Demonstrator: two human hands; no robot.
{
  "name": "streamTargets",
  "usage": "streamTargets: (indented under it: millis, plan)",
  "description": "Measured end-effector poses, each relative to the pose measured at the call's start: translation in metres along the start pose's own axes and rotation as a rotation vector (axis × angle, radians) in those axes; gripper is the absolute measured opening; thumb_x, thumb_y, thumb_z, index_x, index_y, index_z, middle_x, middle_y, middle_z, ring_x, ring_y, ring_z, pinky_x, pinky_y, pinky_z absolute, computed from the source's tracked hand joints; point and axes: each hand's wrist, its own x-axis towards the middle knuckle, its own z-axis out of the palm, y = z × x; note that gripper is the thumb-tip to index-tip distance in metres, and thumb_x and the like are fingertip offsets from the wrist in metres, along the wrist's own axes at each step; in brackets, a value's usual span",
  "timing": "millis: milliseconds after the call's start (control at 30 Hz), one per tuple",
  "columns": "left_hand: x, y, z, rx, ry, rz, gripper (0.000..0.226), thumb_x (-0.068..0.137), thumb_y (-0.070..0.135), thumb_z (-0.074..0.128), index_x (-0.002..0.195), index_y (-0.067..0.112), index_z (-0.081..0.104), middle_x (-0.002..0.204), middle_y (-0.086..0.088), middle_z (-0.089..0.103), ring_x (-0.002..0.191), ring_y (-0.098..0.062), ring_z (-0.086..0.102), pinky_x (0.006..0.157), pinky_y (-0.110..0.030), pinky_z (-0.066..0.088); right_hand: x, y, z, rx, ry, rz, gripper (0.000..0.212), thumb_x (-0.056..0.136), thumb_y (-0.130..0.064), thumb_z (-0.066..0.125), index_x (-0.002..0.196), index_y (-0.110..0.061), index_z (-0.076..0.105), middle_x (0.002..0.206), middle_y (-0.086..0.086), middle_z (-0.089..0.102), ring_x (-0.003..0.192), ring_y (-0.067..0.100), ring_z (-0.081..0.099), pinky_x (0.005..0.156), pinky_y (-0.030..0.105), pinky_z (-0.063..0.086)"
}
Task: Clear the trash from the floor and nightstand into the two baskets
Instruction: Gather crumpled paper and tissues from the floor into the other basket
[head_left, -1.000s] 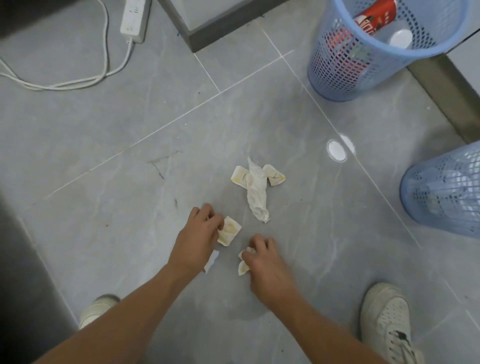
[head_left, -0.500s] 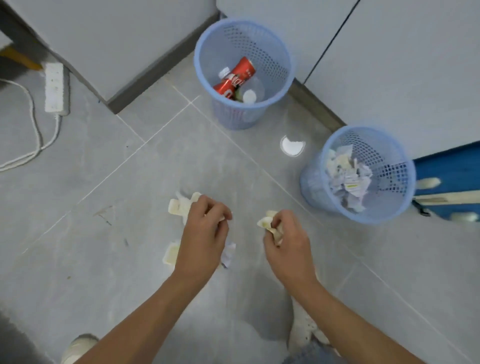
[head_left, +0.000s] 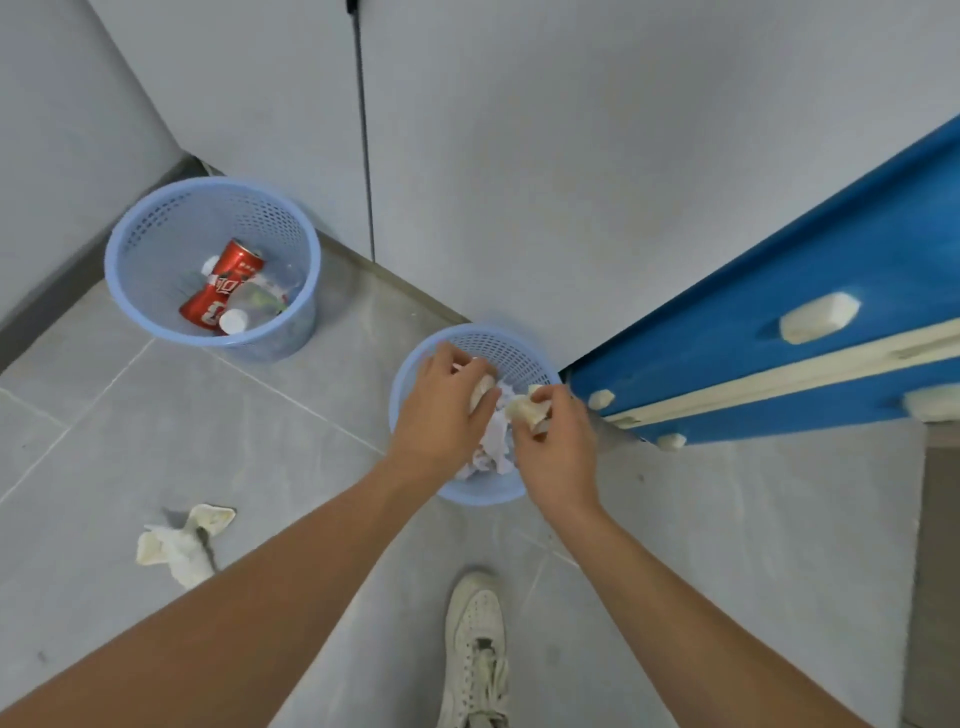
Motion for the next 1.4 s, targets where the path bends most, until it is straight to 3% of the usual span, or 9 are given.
streamTargets:
  millis: [100,300,467,667,800,933,1100,1233,1400]
  plan:
    - [0.008,-0.001,0.013,0.133,-0.067,-0.084,0.035,0.102,0.043,0.050,0.133,0.031,0.062,0.144,-0.005,0.048,0.132,-0.029,0.046,0.092,-0.043,0.049,0.007,0.013,-0.006,-0.093,-0.063,0.020,0.032,0.097,-0.019,0.062,0.128,-0.021,0.056,0.133,0.008,0.052,0.114,0.027,0.058,0.096,0.043,0.051]
    - [-0.063,-0.044,-0.021,0.187,0.042,-0.102,0.025,0.103,0.043,0.044,0.114,0.029,0.062,0.108,0.007,0.059,0.098,-0.016,0.059,0.070,-0.037,0.054,-0.038,-0.004,0.025,-0.089,-0.108,-0.233,0.017,0.097,-0.010,0.056,0.109,-0.022,0.058,0.109,-0.006,0.055,0.097,0.015,0.059,0.076,0.033,0.052]
    - [-0.172,-0.135,-0.065,0.198,0.137,-0.355,0.019,0.101,0.040,0.044,0.111,0.034,0.060,0.103,0.017,0.061,0.094,-0.007,0.059,0.062,-0.027,0.045,-0.103,-0.033,0.119,-0.147,-0.388,-0.407,0.020,0.095,-0.013,0.056,0.113,-0.023,0.057,0.110,-0.009,0.052,0.096,0.010,0.056,0.077,0.025,0.050]
    - [-0.277,-0.268,-0.081,0.301,0.044,-0.649,0.036,0.098,0.049,0.051,0.131,0.033,0.054,0.115,0.012,0.056,0.105,-0.012,0.055,0.064,-0.027,0.040,-0.151,-0.021,0.257,-0.338,-0.613,-0.410,0.032,0.095,-0.026,0.061,0.126,-0.026,0.054,0.124,-0.002,0.044,0.110,0.022,0.053,0.084,0.032,0.049]
    - [-0.307,-0.343,-0.065,0.298,-0.013,-0.740,0.058,0.092,0.052,0.059,0.144,0.032,0.043,0.132,0.007,0.048,0.121,-0.018,0.049,0.071,-0.034,0.053,-0.153,-0.001,0.338,-0.426,-0.674,-0.401,0.048,0.092,-0.036,0.067,0.135,-0.030,0.049,0.132,-0.002,0.037,0.119,0.026,0.048,0.085,0.035,0.049]
    - [-0.302,-0.409,-0.050,0.299,0.044,-0.668,0.072,0.085,0.043,0.069,0.149,0.028,0.039,0.142,0.002,0.044,0.124,-0.024,0.047,0.075,-0.040,0.058,-0.142,0.009,0.403,-0.420,-0.701,-0.457,0.076,0.078,-0.041,0.080,0.143,-0.034,0.042,0.144,-0.001,0.030,0.130,0.032,0.037,0.092,0.041,0.050]
    - [-0.264,-0.457,-0.049,0.269,0.052,-0.471,0.080,0.084,0.045,0.071,0.153,0.023,0.038,0.157,0.003,0.037,0.142,-0.026,0.034,0.102,-0.049,0.050,-0.125,0.009,0.441,-0.523,-0.741,-0.686,0.103,0.066,-0.054,0.084,0.154,-0.029,0.035,0.163,0.001,0.025,0.146,0.030,0.022,0.107,0.051,0.043]
    - [-0.246,-0.463,-0.045,0.321,-0.036,-0.344,0.090,0.081,0.057,0.072,0.157,0.025,0.032,0.165,-0.001,0.028,0.151,-0.027,0.024,0.113,-0.047,0.040,-0.120,0.016,0.443,-0.573,-0.687,-0.780,0.083,0.072,-0.057,0.075,0.146,-0.031,0.046,0.156,-0.004,0.037,0.138,0.027,0.032,0.098,0.047,0.044]
    - [-0.238,-0.463,-0.044,0.402,0.013,-0.287,0.051,0.083,0.038,0.076,0.130,0.026,0.061,0.142,-0.003,0.048,0.131,-0.029,0.043,0.096,-0.046,0.046,-0.114,0.026,0.438,-0.562,-0.544,-0.766,0.027,0.082,-0.021,0.069,0.108,-0.020,0.065,0.121,0.002,0.052,0.106,0.028,0.045,0.075,0.045,0.053]
